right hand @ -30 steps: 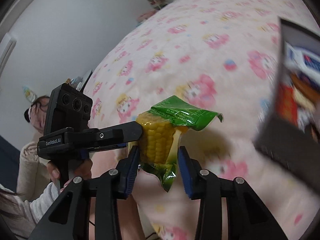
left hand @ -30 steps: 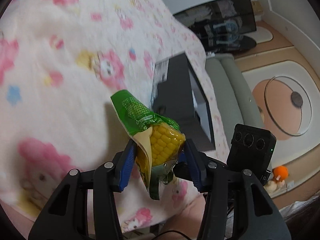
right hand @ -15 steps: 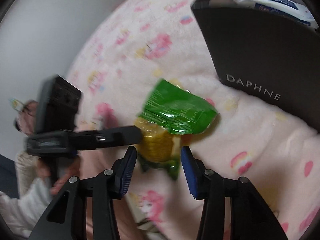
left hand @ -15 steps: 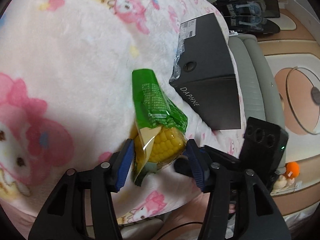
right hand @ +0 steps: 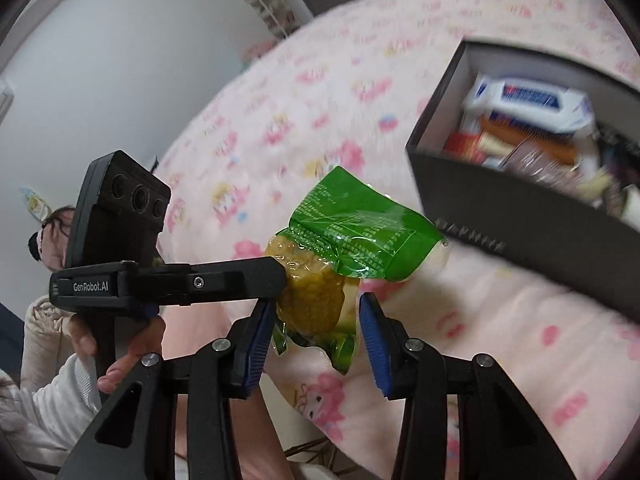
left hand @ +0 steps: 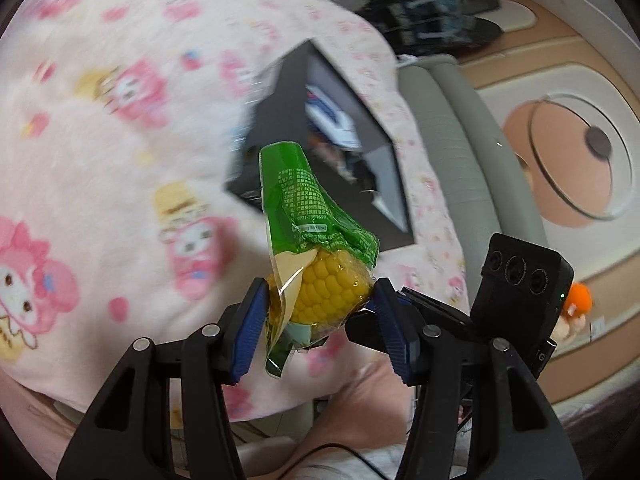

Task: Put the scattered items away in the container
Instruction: 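Carry the corn wrapper with both grippers over the black box, then lower the corn wrapper into the box and open both grippers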

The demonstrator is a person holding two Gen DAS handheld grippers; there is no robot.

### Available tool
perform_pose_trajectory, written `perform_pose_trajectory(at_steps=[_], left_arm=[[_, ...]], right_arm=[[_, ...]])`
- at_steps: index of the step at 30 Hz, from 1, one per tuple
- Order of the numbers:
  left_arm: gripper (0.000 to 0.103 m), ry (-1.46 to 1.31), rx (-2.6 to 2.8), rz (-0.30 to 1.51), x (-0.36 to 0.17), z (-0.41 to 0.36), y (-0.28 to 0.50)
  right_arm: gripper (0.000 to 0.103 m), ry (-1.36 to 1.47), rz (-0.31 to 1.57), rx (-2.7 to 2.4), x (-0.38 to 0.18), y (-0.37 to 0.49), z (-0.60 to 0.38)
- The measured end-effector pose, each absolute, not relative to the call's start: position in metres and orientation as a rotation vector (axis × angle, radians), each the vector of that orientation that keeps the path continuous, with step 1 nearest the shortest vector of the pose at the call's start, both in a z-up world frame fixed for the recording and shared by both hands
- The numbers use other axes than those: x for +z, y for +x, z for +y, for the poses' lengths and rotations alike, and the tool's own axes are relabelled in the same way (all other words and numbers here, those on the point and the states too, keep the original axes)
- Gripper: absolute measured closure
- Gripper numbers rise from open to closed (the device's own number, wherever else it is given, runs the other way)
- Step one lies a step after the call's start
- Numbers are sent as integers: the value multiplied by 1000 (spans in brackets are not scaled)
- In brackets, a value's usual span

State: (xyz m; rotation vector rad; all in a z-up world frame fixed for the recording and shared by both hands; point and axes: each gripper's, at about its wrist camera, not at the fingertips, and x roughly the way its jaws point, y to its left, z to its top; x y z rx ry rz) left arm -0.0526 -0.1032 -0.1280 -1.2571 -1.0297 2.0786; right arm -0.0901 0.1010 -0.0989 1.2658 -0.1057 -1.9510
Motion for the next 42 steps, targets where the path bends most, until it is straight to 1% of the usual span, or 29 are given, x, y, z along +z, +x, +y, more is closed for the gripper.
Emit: perform_pose_trajectory(at_steps=[6,10,12,14,17,25,28,29,30,35,42], left_arm=[[48,-1196,2065,-944,-92,-70,-67],[50,-1183,2022,-935,-85,-46,-92],[53,-1187,2019,-897,-80,-32,-102],[54,-1185,2012,-869,-76,-20,-110],[54,-1181,1982,-872,-73,-4,-125],[54,-1135,1999,-831,-58,31,-171],[57,-1137,2019,-810,-54,40,-194],[60,-1140,2028,-800,-54,43,-203],[61,-1145,2037,-794,-55,46,-211],[61,-1186,2044,-817,-71,55,-249],[63,-1295,2044,-859,-112,72,-293]], right_arm=[[64,1200,-165,-2035,-68,-87,135],[64,1163,-232,-2101,-56,-92,161],[64,1158,-266,-2132,-54,-96,174],[64,1154,-290,-2160,-51,-100,186],[67,1137,-311,-2187,-46,-107,201],[67,1070,-324,-2280,-31,-137,229],[68,1051,-337,-2292,-27,-155,237],[68,1046,-341,-2295,-26,-162,239],[68,1040,-345,-2299,-25,-169,242],[68,1059,-345,-2293,-31,-203,250],[68,1170,-492,-2265,-72,-249,269]])
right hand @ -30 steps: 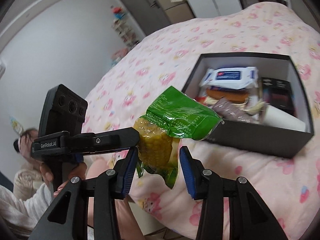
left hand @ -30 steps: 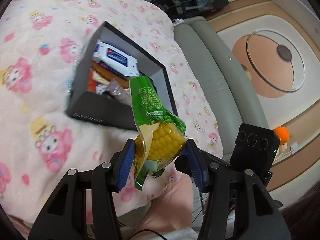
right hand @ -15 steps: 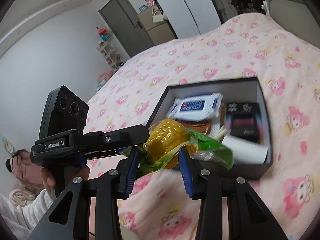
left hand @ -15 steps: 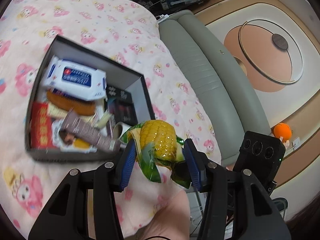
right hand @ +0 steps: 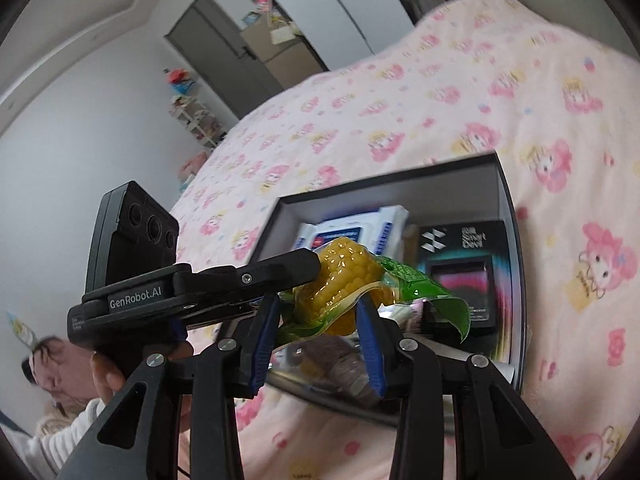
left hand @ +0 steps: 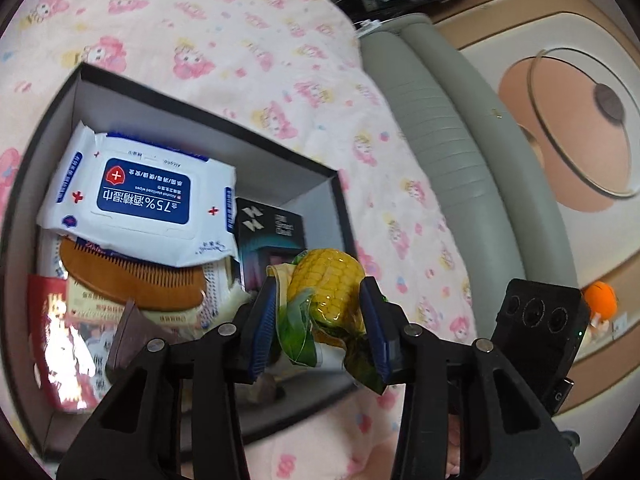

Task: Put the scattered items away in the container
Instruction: 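Lower the corn wrapper into the box and open both grippers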

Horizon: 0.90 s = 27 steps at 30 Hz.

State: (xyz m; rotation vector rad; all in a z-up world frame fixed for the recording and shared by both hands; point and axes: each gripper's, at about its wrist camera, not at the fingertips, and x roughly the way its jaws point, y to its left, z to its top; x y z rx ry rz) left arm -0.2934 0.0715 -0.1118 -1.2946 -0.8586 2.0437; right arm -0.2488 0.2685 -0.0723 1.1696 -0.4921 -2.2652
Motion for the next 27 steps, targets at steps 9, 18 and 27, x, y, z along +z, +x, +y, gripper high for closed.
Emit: perform_pose_trajectory(at_steps=[9,18,27], left_arm=[[53,-1439,2170,-781,-126,74,-314],[28,-1470,2313,-670,-116,62,-297],[8,-1327,2464,-460,-70,66,-277]], right_arm=[[68,1229,-559,-2361,-91,-275,283],[55,1327,-392,-2507,-82,-262,277],[28,1356,-306,-2580,-64,-250,267]])
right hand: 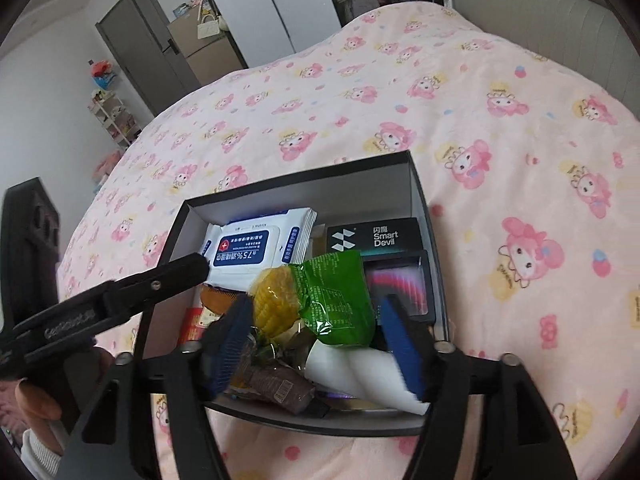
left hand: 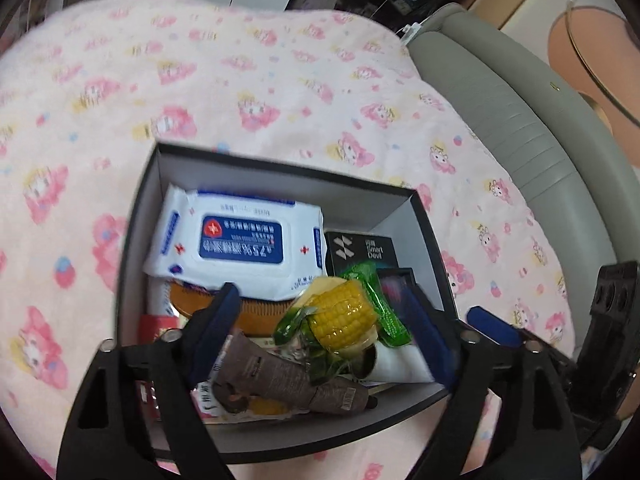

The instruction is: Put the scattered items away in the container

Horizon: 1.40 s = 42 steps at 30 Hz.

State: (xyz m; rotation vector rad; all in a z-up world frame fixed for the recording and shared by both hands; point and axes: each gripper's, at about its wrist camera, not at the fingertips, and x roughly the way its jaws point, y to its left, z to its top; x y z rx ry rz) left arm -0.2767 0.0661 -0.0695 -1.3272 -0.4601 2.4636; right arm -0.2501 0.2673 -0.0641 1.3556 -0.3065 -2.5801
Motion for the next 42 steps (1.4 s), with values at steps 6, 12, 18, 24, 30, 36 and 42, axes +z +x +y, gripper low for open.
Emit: perform_pose_trajectory(at_steps=[6,12,18,24,30,36,42], left_arm=[[4,-1223,2600,-382,-30,57,-265],[1,-1068,2711,-328,22,42,-240],[1,-968,2783,-236,68,32,-205],[1,-917,2850,-150,100,29,-159],[1,-889,2890,-96,111,31,-109],[1,-894,2898,-74,102,29,-73],[1,-945,2922,-154,93,19,-47]], right_arm=[[16,1352,-220,-2695,-40,-242,258],[16,1265,-191,-2785,7,-226,249],[16,1190,-149,-2896,52,-198,238],[16,1095,-76,-2935,84,-158,226],[16,1003,-107,-2962,96,-109,222],[15,982,29,-2979,87,-90,210],[15,997,-56,-2980,78,-64,212]])
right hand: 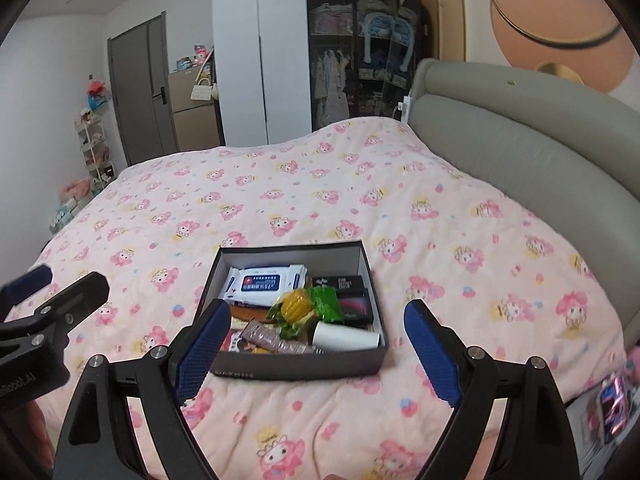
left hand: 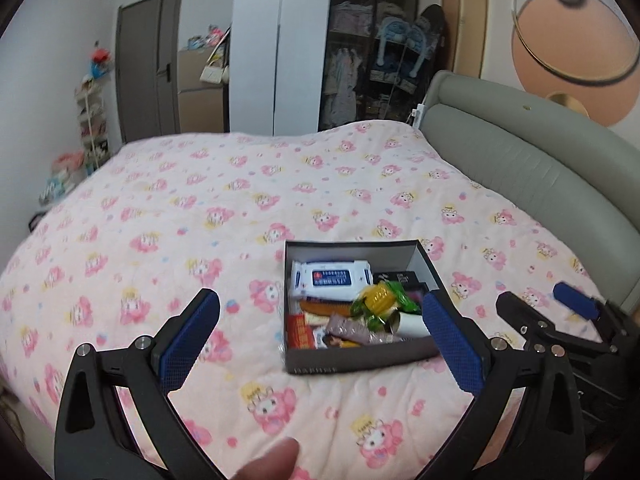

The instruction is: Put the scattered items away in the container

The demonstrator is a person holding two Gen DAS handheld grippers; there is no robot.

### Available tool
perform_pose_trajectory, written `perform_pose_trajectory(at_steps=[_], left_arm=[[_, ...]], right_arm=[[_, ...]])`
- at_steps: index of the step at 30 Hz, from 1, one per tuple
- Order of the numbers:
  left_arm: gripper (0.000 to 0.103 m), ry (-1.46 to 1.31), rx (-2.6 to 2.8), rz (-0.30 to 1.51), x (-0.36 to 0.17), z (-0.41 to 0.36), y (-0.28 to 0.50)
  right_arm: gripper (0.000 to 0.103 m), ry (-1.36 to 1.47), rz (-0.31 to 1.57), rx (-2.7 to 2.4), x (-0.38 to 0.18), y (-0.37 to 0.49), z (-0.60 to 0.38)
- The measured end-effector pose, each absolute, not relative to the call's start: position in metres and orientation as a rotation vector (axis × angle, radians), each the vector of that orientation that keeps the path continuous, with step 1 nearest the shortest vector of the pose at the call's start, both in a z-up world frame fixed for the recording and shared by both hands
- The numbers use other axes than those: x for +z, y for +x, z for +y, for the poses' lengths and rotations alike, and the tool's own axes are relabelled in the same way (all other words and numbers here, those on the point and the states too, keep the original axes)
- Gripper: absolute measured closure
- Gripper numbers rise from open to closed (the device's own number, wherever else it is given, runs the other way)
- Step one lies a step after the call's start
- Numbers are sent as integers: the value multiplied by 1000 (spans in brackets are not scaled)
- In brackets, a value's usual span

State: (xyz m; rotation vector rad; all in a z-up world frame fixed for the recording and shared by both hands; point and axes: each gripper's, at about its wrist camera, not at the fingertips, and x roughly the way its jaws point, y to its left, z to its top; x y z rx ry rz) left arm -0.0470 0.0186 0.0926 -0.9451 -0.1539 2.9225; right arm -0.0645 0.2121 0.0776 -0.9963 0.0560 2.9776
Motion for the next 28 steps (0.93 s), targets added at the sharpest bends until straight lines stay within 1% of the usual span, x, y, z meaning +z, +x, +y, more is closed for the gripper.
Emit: perform_pose_trajectory(at_steps=[2,8,13,28], left_arm=[[1,-955,2926,-163,89,17,-39],[1,-975,2940,-103,79,22,-24],[1,-976,2924,-102,75,27,-17],[1,-1018,2890,-86,61,34,-17]], right_arm=[[15,-1008,65,2974,74,-58,211],[15,-1015,81,2964,66,-47,206],[15,-1020,63,2959,63,-39,204],[15,-1057,66,2930,49,-34,208]])
